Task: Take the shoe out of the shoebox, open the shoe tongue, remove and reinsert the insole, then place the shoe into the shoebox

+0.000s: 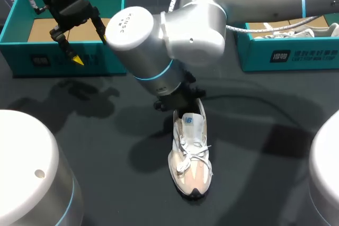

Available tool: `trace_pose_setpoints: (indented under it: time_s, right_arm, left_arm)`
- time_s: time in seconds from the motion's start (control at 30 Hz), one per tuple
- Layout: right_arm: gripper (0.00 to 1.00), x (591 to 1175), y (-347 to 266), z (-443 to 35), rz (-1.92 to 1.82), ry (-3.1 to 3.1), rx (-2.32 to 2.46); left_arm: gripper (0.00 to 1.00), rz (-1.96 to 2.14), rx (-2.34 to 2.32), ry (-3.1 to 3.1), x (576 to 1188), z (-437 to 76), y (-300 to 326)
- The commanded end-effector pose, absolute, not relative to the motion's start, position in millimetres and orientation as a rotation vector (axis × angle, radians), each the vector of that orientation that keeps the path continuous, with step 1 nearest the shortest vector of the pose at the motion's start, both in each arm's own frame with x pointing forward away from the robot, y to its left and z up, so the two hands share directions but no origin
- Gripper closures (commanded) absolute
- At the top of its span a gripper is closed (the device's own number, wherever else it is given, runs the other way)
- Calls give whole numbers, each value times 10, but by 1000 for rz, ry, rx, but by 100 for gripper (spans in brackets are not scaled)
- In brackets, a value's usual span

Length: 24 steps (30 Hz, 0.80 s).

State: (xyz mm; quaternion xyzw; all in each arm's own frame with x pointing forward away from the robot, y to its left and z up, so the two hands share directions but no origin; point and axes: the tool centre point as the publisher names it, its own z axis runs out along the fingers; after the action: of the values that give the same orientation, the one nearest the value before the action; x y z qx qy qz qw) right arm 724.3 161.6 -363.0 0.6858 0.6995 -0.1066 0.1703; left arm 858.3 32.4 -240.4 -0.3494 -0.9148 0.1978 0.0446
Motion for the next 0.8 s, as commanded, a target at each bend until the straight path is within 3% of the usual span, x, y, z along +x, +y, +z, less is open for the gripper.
trace_pose_setpoints:
  time_s: [0.03,0.8]
  right_arm:
    - [100,7206,1669,-3492,-388,1929,1917]
    - [100,7220,1535,-4061,-372,2020,2070]
  left_arm:
    - [0,601,-1069,-2797,8575,-2402,328]
    - [0,601,-1069,-2797,8575,-2402,328]
